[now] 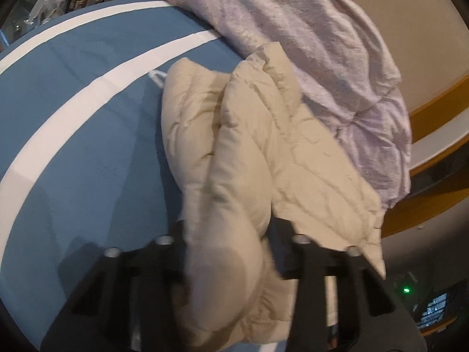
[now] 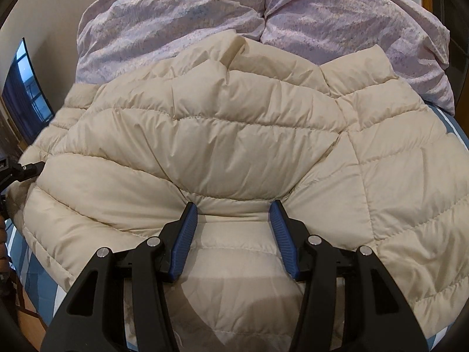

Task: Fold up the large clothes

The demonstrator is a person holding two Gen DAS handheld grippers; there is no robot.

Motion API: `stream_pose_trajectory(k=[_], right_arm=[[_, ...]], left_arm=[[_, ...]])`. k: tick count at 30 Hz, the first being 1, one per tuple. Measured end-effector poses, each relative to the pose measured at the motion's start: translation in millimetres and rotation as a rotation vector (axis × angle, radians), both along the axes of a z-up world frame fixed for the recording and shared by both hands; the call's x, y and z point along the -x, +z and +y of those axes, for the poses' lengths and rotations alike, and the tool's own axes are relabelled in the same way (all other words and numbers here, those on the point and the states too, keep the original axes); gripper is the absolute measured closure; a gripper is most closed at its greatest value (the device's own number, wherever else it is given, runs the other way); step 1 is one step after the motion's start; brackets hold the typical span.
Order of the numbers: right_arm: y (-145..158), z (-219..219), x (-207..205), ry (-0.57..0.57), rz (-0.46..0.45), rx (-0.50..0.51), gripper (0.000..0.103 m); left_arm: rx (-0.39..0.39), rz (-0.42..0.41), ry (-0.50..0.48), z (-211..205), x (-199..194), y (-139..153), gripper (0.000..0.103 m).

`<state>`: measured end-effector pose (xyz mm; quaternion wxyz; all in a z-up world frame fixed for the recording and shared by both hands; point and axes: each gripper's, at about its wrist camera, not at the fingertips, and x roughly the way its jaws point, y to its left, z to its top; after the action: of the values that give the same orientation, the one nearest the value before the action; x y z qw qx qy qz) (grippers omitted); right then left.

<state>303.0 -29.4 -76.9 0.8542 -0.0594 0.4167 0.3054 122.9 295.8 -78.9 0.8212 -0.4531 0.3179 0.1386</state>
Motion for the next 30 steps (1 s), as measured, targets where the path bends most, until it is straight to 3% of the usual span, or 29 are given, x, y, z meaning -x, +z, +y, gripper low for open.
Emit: stream_pose_trajectory(k=[2,13,20,30], right_arm=[[-0.3,-0.2,-0.4,0.000,0.002,0.000,0.049],[-0.3,-1.4,-1.9,-0.002,0.018,-0.017,0.049],[0.8,-4.2,-2.1,-0.002,0.029,-0.036,0.049],[-0.4,-15.8,-11.0,0.003,0.057,-0.100,0.049]], left_arm=[[0.010,-0.049,-0.016,-2.7,2.6,12.9,0.081],[0.070,-0.320,-0.146,-52.0,-11.4,94.4,0.083],[0.125,-0.370,-0.261,-106.1,-50.2,108.7,0.083],[0.205,-0.337,-0.350,-162.8,-103.5,88.4,0.083]])
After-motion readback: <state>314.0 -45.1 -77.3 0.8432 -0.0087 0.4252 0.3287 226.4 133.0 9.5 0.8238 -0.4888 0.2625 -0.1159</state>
